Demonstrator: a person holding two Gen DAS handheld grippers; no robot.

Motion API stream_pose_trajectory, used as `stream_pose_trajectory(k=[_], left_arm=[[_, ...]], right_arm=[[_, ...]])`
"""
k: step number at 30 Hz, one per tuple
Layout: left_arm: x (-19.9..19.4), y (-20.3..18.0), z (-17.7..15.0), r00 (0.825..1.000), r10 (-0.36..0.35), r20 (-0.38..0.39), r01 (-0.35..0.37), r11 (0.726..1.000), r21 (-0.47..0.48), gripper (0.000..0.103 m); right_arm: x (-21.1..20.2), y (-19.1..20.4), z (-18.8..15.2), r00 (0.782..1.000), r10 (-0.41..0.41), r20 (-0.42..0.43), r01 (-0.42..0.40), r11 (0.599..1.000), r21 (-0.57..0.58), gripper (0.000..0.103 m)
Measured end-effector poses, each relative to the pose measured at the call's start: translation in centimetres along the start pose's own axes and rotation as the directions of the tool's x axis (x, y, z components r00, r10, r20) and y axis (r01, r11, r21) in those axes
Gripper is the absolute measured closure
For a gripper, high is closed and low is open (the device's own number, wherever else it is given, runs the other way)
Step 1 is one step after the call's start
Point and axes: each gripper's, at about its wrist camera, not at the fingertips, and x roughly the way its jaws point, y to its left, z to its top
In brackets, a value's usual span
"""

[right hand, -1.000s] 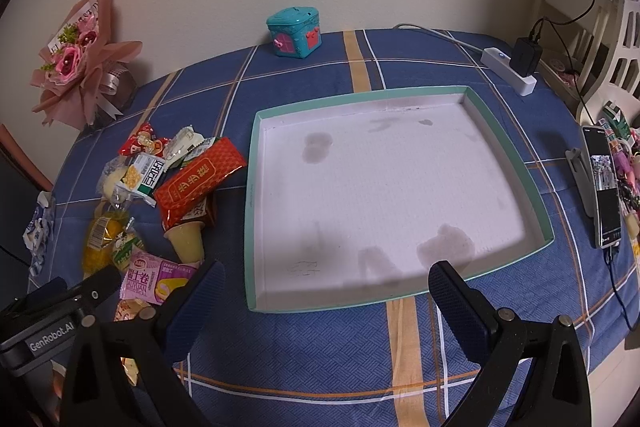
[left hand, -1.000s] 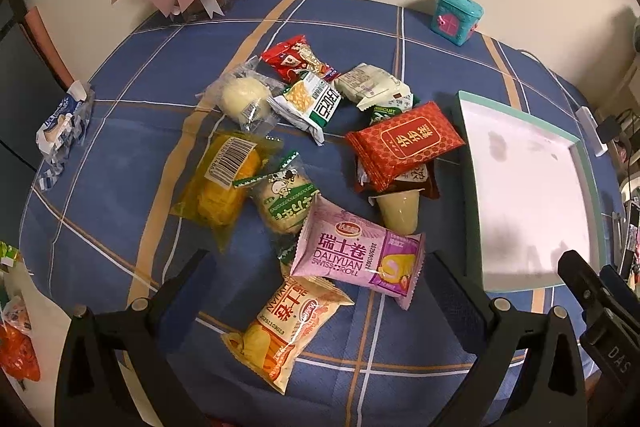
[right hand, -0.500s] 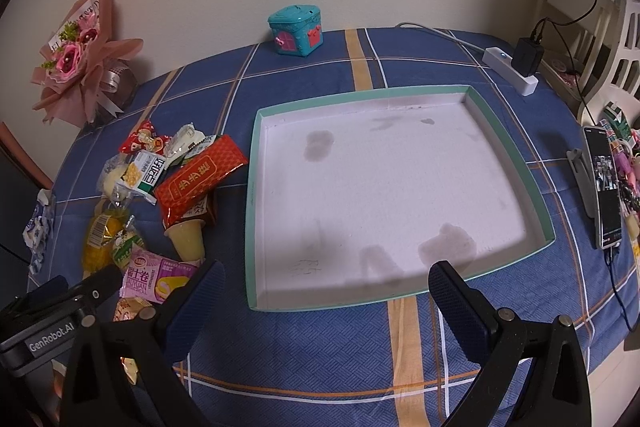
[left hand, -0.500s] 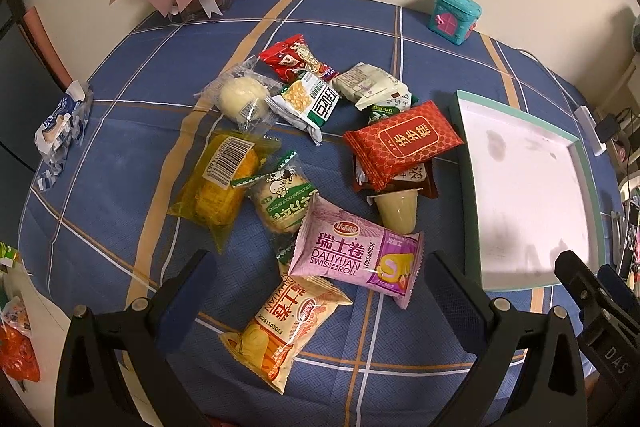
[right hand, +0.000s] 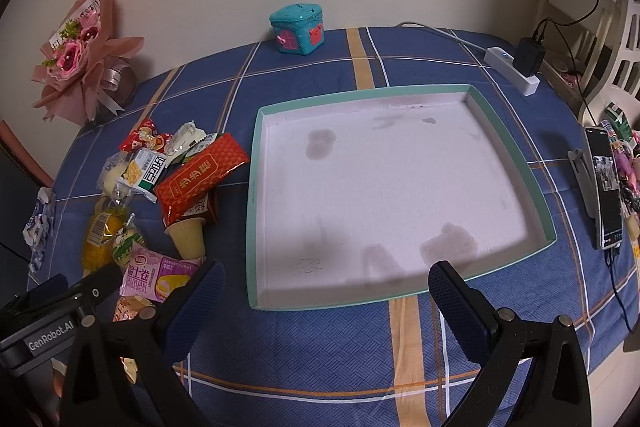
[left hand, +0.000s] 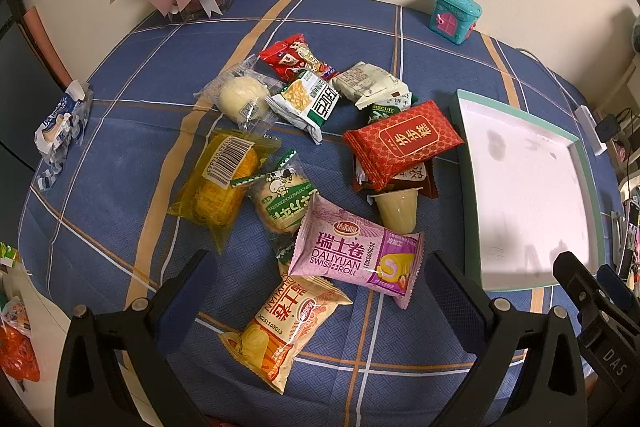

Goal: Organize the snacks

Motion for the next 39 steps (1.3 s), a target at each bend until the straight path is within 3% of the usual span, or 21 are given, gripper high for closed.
stream_pose_trajectory(k=[31, 36, 39], left_arm=[[0.0, -0.2, 0.0, 1.0, -0.022, 0.0, 0.022, 1.0, 0.002, 0.0], [0.4, 2.0, 0.2, 1.0, -0.024, -0.017, 0.022, 0.995, -0.093, 0.0], [1.3, 3.9, 0.2, 0.998, -0.014, -0.06, 0.003, 0.984, -0.176, 0.0]], right_arm=[[0.1, 0.2, 0.0, 1.0, -0.002, -0.004, 0.002, 1.0, -0.002, 0.0], [0.3, 0.5, 0.0, 1.0, 0.009, -0.009, -0.009, 1.0, -0.01, 0.0], [0.8, 1.5, 0.0, 0.997, 0.069, -0.039, -0.069, 0.997, -0.014, 0.0]])
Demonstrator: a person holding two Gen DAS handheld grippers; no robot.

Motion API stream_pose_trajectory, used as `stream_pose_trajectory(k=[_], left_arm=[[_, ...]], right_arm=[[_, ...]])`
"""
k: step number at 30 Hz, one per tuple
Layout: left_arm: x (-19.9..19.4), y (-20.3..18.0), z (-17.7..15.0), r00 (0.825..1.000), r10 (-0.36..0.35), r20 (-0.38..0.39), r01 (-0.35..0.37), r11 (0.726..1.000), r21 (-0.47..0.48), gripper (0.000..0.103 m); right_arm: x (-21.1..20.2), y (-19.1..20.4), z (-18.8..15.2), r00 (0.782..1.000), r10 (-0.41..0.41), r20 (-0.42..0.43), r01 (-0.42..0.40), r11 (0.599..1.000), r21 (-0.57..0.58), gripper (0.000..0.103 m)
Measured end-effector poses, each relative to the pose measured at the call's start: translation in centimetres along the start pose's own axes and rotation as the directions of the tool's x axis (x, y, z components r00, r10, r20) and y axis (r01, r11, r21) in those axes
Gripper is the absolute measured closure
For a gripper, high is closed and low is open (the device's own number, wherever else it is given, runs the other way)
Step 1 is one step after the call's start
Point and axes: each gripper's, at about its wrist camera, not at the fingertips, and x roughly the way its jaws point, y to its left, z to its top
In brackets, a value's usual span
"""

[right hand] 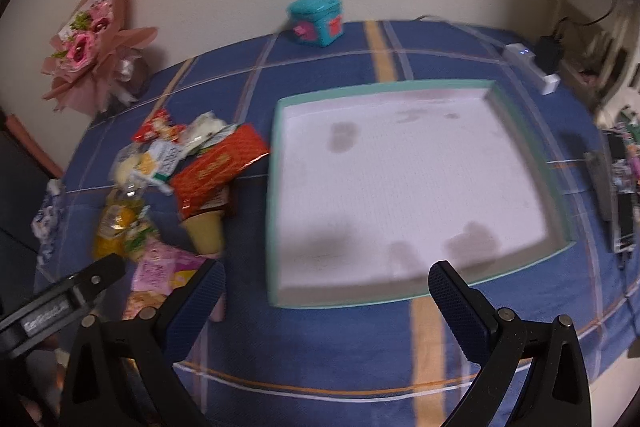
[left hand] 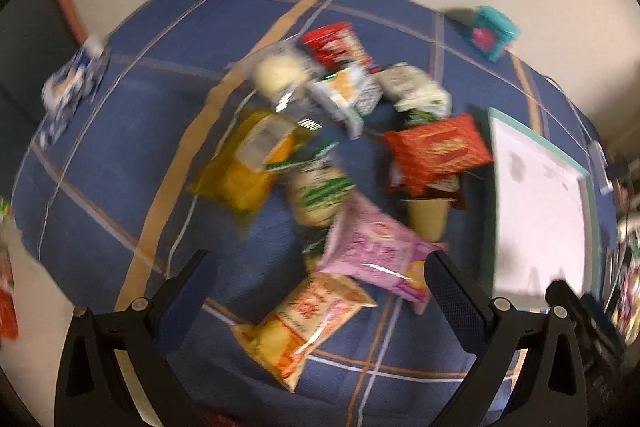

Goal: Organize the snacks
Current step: 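Grasp the cream swiss roll pack with left tool while right tool grasps pink swiss roll pack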

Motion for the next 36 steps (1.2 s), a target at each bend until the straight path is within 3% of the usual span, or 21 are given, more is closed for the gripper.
stream_pose_trajectory(k=[4, 8, 16, 25, 29, 32, 36], left_arm=[[1.0, 2.1, 0.1, 0.999, -0.015, -0.043, 0.011, 0.995, -0.1, 0.0], [1.7, 4.2, 0.1, 0.998, 0.013, -0.063, -0.025, 0.981, -0.19, 0.0], [4.1, 7.7, -0.1, 0.988, 0.021, -0.15, -0.07, 0.942, -0.327, 0.0], [5.2, 9.3, -0.6, 0.985, 0.003, -0.175, -0.067, 0.931, -0.36, 0.0], [5.0, 9.3, -1.0, 0.985, -0.003, -0.173, -0.06, 0.932, -0.358, 0.0], [4.4, 8.5, -0.9, 0.985, -0.013, -0.173, -0.05, 0.935, -0.352, 0.0], [3.8, 7.3, -1.2, 0.983, -0.043, -0.176, -0.017, 0.945, -0.326, 0.0]], right_arm=[[1.4, 2.7, -0.2, 0.997, 0.046, -0.063, -0.05, 0.997, -0.063, 0.0], [3.2, 6.1, -0.7, 0.989, 0.07, -0.129, -0.09, 0.984, -0.153, 0.0], [6.5, 11.0, -1.6, 0.978, 0.062, -0.197, -0.121, 0.944, -0.305, 0.0], [9.4, 13.8, -2.0, 0.974, 0.042, -0.221, -0.129, 0.908, -0.399, 0.003], [10.6, 15.2, -1.7, 0.977, 0.04, -0.209, -0.129, 0.892, -0.432, 0.01], [11.0, 15.3, -1.9, 0.974, 0.028, -0.223, -0.124, 0.895, -0.429, 0.029], [10.7, 14.2, -1.7, 0.971, 0.049, -0.233, -0.136, 0.916, -0.377, 0.047]])
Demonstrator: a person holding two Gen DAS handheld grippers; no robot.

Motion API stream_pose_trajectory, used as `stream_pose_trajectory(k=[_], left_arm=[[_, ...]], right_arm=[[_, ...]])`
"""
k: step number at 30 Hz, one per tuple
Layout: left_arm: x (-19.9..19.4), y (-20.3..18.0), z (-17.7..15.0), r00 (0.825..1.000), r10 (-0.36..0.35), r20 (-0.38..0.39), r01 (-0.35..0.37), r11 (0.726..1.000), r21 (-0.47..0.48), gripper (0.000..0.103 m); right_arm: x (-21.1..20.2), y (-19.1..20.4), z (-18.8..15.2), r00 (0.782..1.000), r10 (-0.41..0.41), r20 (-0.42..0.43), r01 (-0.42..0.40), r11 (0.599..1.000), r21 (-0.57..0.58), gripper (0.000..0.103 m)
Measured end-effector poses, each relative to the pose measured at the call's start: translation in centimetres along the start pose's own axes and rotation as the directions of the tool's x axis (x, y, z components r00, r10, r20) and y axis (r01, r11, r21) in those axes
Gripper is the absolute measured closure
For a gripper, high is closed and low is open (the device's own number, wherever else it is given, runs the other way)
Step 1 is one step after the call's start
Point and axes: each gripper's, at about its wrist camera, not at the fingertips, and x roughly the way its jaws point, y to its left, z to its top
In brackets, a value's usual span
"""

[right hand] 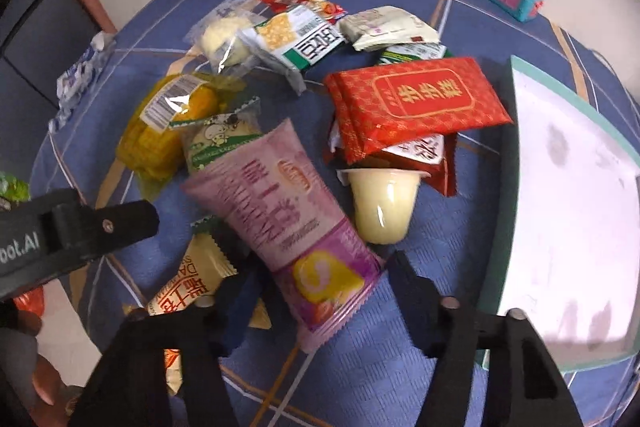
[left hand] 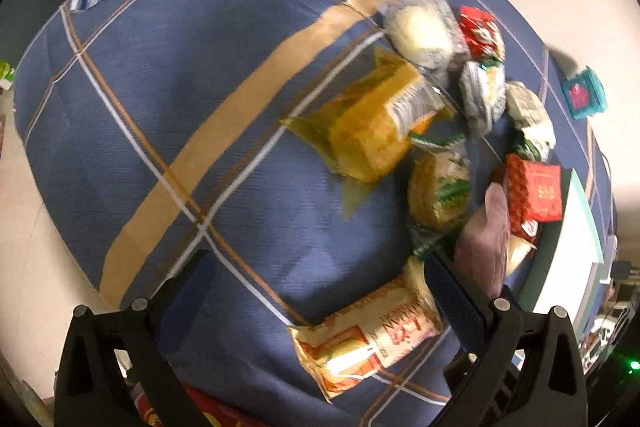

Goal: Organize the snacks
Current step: 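Grasp the cream swiss roll pack with left tool while right tool grasps pink swiss roll pack, then lift both swiss roll packs and carry them toward the white tray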

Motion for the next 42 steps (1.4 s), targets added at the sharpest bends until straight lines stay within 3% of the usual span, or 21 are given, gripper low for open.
stream_pose_trajectory(k=[3, 9, 14, 18, 24, 25, 26, 31, 35, 42], left_arm=[[-0.1, -0.7, -0.6, 1.0, -0.015, -0.017, 0.015, 0.999, 0.033, 0.0], [-0.4, -2.7, -2.5, 0.996, -0.054, -0.074, 0.063, 0.991, 0.118, 0.0], [-0.6, -4.0, -4.0, 0.991, -0.046, -0.125, 0.07, 0.978, 0.194, 0.0], [0.4, -4.2, -4.7, 0.984, -0.017, -0.175, 0.052, 0.979, 0.197, 0.007], [1.7, -3.4, -5.3, 0.968, -0.001, -0.253, 0.045, 0.985, 0.168, 0.041], [2.2, -3.5, -5.5, 0.964, -0.004, -0.264, 0.048, 0.986, 0.158, 0.054], [2.4, -3.4, -5.5, 0.963, -0.004, -0.271, 0.046, 0.988, 0.148, 0.058], [1.5, -3.5, -5.8, 0.969, -0.022, -0.245, 0.056, 0.99, 0.132, 0.064], [1.3, -2.8, -5.8, 0.97, -0.078, -0.23, 0.103, 0.99, 0.098, 0.065], [-2.4, -2.8, -5.8, 0.987, -0.121, -0.102, 0.134, 0.982, 0.13, 0.065]], right_arm=[[-0.6, -0.6, -0.4, 1.0, 0.009, -0.007, -0.009, 0.999, 0.037, 0.054], [-1.2, -1.4, -2.1, 0.999, 0.019, -0.036, -0.015, 0.994, 0.108, 0.057], [-1.4, -2.0, -3.0, 0.998, 0.024, -0.053, -0.016, 0.988, 0.154, 0.057], [-2.1, -2.8, -4.3, 0.998, 0.02, -0.062, -0.009, 0.984, 0.177, 0.057], [-2.4, -3.3, -5.2, 0.997, 0.025, -0.071, -0.01, 0.979, 0.205, 0.057], [-2.3, -3.3, -5.2, 0.997, 0.026, -0.071, -0.011, 0.978, 0.208, 0.057], [-2.3, -3.3, -5.2, 0.997, 0.029, -0.072, -0.014, 0.978, 0.209, 0.057], [-2.0, -3.6, -5.1, 0.996, 0.046, -0.073, -0.029, 0.975, 0.218, 0.057], [-2.9, -4.1, -5.7, 0.997, 0.048, -0.057, -0.035, 0.976, 0.216, 0.059], [-5.5, -4.3, -5.9, 0.994, 0.099, 0.039, -0.105, 0.972, 0.212, 0.062]])
